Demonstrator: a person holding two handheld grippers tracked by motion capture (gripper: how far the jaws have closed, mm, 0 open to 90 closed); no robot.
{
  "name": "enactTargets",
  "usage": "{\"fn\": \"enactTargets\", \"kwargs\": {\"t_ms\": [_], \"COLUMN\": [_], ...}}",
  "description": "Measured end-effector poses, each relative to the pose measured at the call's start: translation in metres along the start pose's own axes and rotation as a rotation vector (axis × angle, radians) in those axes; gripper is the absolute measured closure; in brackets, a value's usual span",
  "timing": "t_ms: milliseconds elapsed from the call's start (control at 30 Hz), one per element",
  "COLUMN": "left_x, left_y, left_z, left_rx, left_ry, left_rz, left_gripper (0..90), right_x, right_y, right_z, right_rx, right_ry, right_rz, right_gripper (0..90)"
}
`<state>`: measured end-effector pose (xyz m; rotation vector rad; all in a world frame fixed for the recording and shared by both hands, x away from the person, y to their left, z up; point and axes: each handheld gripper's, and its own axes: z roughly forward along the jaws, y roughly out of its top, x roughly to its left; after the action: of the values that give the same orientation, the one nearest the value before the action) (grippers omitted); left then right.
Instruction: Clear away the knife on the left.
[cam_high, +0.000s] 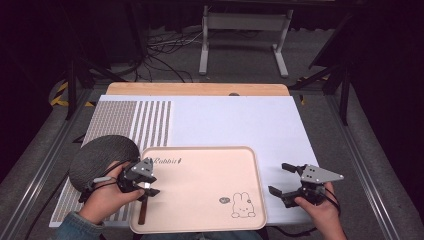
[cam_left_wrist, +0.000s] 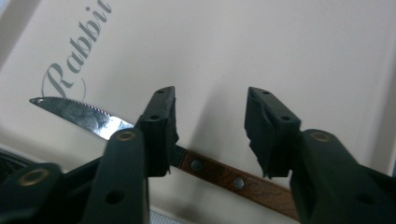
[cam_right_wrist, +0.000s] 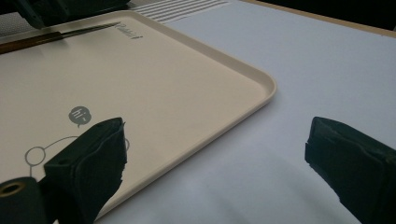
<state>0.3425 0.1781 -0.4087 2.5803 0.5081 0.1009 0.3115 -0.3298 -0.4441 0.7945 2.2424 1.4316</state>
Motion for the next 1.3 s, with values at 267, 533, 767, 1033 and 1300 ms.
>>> {"fn": "enactTargets", "kwargs": {"t_ms": [267, 533, 767, 1033, 1300], "left_x": [-0.003, -0.004, -0.005, -0.005, -0.002], "left_y": [0.004, 0.004, 0.001, -0.008, -0.029], "left_z": [-0.003, -0.008, -0.018, -0.033, -0.044], "left_rx": [-0.075, -0.137, -0.233, -0.337, -0.446], "left_ry": [0.018, 0.047, 0.049, 0.083, 0.121], "left_rz": [0.004, -0.011, -0.007, -0.013, -0.003], "left_gripper": [18.9, 7.9, 6.6, 5.4, 4.1], "right_x": [-0.001, 0.0, 0.0, 0.0, 0.0], "right_y": [0.0, 0.001, 0.001, 0.001, 0.002], "right_z": [-0.001, 0.0, 0.0, -0.001, -0.003], "right_rx": [-0.007, -0.01, -0.013, -0.025, -0.054], "right_ry": [-0.005, -0.002, -0.004, -0.013, -0.015], "right_rz": [-0.003, -0.004, -0.005, -0.008, -0.018], "right_gripper": [5.9, 5.8, 5.5, 5.2, 3.5]}}
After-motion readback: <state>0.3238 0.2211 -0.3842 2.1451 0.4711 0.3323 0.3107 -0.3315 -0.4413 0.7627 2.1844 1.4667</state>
